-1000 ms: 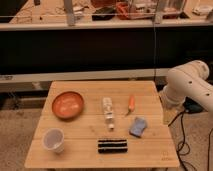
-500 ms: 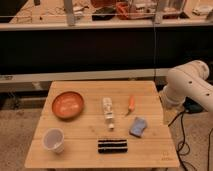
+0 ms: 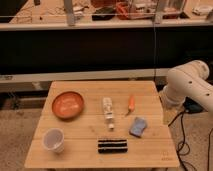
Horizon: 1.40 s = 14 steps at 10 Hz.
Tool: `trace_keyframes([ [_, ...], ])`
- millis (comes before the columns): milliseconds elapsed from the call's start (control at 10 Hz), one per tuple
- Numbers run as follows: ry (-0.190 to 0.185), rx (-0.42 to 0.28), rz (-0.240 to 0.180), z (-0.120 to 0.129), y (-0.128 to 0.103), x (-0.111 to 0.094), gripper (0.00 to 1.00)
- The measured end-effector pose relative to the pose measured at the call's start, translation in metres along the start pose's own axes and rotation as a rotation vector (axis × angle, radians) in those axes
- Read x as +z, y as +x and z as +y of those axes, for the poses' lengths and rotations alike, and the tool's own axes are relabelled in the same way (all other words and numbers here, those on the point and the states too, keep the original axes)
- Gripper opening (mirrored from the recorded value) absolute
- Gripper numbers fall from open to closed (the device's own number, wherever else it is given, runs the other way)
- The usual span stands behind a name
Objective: Place the bottle in the ceramic bowl
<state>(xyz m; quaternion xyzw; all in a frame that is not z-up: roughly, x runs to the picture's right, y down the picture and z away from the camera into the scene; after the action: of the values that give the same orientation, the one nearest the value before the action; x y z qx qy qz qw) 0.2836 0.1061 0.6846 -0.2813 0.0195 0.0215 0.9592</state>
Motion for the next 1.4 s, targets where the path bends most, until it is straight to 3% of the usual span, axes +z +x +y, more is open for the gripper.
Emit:
trace_keyframes([
  [300,0.008,-0.029,0.007,-0.005,-0.011,-0.003,0.80],
  [600,0.021,-0.098,0.014,-0.015,-0.062,-0.008,0.80],
  [1400,0.051,-0.291,-0.024,-0.023,-0.139,-0.010,0.80],
])
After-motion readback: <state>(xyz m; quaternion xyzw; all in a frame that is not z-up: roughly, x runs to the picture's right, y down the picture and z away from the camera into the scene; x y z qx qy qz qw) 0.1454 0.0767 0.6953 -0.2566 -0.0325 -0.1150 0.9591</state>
